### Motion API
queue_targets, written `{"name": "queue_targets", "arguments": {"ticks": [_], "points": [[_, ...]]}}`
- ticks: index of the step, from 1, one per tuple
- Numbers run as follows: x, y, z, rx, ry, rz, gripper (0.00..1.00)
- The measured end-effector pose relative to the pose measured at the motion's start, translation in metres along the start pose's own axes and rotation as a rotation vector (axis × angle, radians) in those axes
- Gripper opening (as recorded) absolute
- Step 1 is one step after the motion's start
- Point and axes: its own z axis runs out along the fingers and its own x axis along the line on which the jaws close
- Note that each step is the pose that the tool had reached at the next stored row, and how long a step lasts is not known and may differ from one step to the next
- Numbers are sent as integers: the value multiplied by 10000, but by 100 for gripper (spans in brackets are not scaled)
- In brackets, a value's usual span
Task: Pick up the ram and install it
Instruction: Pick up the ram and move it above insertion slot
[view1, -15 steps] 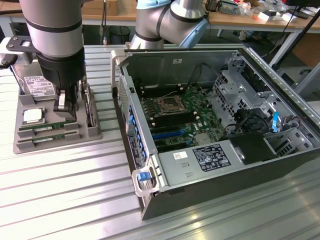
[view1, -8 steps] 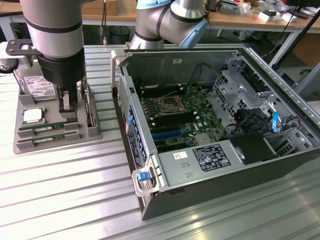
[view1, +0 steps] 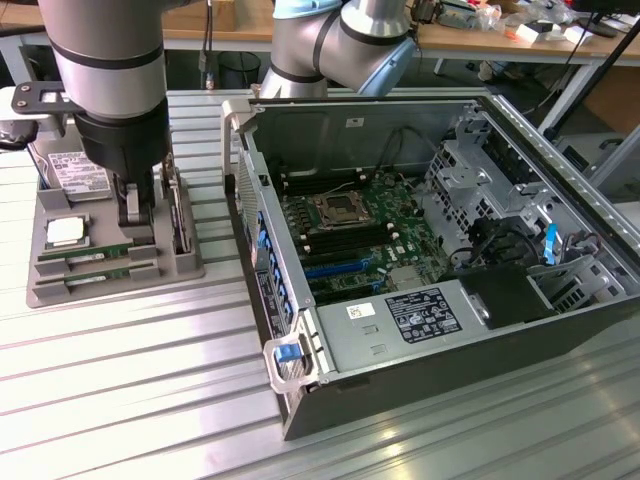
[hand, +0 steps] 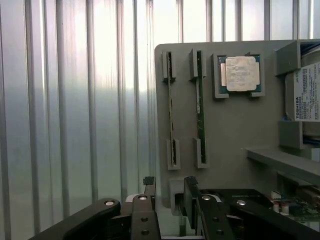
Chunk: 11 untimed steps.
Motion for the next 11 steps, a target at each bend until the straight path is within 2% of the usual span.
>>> {"name": "queue_targets", "arguments": {"ticks": [4, 11], "points": [[-4, 7, 14, 1, -1, 2, 36], [-19, 79, 43, 1, -1, 0, 36]]}}
